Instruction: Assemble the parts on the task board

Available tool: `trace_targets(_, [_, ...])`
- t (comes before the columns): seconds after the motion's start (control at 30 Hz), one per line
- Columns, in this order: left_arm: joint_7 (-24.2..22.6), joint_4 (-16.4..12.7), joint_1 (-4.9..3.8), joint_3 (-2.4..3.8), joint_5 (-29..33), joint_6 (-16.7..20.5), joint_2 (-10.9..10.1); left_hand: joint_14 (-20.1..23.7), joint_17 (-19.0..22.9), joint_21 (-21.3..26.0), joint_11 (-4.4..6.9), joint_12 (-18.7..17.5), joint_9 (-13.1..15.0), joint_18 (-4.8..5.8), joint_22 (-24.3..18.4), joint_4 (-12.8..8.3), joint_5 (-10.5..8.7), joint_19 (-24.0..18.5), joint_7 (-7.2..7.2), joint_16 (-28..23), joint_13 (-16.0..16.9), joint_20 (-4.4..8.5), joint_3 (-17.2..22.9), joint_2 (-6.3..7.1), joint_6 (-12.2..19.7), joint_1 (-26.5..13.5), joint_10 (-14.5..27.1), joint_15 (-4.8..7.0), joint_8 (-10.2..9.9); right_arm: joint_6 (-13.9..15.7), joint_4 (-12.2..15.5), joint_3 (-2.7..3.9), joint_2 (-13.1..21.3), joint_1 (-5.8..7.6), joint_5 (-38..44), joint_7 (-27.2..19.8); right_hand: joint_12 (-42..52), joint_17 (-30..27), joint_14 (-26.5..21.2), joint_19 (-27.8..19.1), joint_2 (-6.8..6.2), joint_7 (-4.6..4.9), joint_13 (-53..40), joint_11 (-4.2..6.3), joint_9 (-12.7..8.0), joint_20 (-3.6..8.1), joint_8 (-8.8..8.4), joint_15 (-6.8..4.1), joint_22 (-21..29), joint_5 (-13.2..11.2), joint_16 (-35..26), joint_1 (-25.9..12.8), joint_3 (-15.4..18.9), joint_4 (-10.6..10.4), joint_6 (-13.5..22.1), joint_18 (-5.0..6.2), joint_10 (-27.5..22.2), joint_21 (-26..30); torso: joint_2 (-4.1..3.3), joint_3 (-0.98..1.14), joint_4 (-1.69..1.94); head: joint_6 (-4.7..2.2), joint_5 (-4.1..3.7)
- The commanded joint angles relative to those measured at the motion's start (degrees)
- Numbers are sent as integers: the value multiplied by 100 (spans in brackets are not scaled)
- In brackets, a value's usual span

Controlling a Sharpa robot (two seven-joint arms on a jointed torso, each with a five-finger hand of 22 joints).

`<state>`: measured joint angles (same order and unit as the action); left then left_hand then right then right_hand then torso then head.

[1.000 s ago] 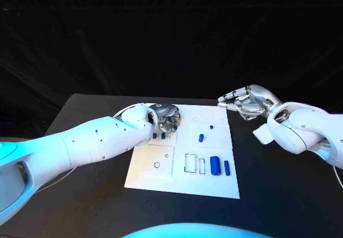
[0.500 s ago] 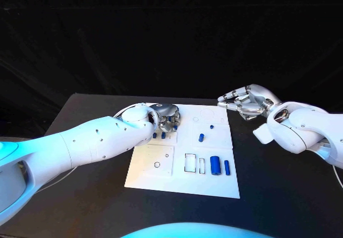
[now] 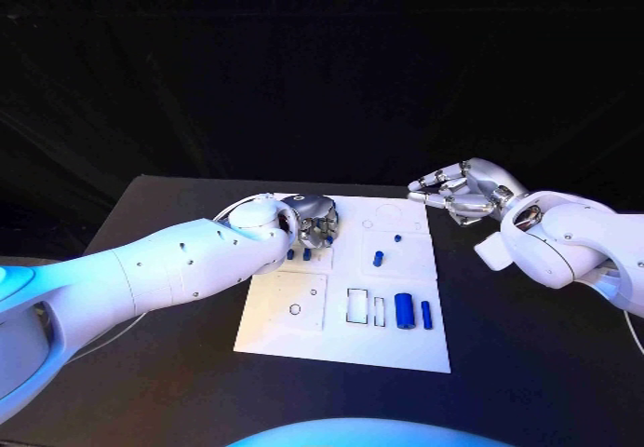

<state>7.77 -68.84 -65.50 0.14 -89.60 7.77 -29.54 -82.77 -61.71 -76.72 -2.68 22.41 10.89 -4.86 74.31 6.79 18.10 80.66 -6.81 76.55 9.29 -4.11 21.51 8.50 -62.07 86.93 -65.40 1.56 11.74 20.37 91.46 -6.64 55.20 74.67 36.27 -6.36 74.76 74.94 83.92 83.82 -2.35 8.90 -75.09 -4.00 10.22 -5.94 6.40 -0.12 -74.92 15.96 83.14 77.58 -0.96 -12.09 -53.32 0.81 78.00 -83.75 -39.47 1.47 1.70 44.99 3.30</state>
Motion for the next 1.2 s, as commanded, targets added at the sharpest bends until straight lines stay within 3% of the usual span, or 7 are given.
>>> trace_targets(0.03, [34, 3, 14, -6, 15, -74, 2, -35, -2, -32, 0, -46, 20, 75, 17, -38, -22, 40, 2, 25, 5, -10, 43, -75, -66, 15, -63, -10, 20, -52, -4, 1, -7, -5, 8, -54, 24, 563, 370, 292, 52, -3, -161, 9, -6, 40, -31, -37, -1058, 22, -12, -16, 9, 6, -27, 80, 41, -1, 0, -3, 0, -6, -3])
trace_targets(0.47, [87, -100, 18, 9, 202, 91, -88, -44, -4, -1, -11, -202, -8, 64, -18, -98, -59, 8, -15, 42, -8, -3, 88, -32, -103, -82, -133, -19, -65, -58, -21, 1, -19, -13, 18, -56, 31, 565, 371, 292, 57, -5, -166, 11, -5, 41, -30, -39, -1057, 27, -12, 0, 4, 21, -33, 80, 46, 1, 3, -8, 9, -38, -7])
trace_targets(0.87, [171, -455, -6, 207, 501, 151, -436, -43, -8, 9, -18, -281, -23, 61, -27, -104, -61, -4, -19, 49, -13, -6, 81, 3, -117, -159, -162, -26, -112, -53, -57, 1, -21, -26, 34, -55, 30, 566, 372, 292, 67, -6, -164, 12, -5, 42, -29, -40, -1056, 32, -12, 9, -3, 28, -36, 81, 46, 2, 16, -6, 42, -52, 13])
trace_targets(1.0, [212, -604, -31, 239, 616, 100, -611, -43, -3, 8, -18, -296, -26, 61, -25, -105, -62, -4, -17, 49, -14, -7, 77, 12, -122, -176, -172, -25, -121, -53, -57, 1, -19, -28, 37, -52, 30, 566, 372, 292, 67, -6, -164, 12, -5, 42, -29, -40, -1056, 32, -12, 9, -3, 28, -36, 81, 46, 2, 12, 4, 28, -49, 36])
trace_targets(1.2, [210, -679, -43, 256, 765, -28, -802, -31, 40, 21, -15, -376, -42, 58, -36, -83, -63, -16, -8, 36, -17, -12, 27, 76, -137, -288, -211, -27, -171, -53, -54, 1, -6, -30, 38, -49, 30, 566, 372, 292, 67, -6, -164, 12, -5, 42, -29, -40, -1056, 32, -12, 9, -3, 28, -36, 81, 46, 2, 12, 1, 37, -37, 22])
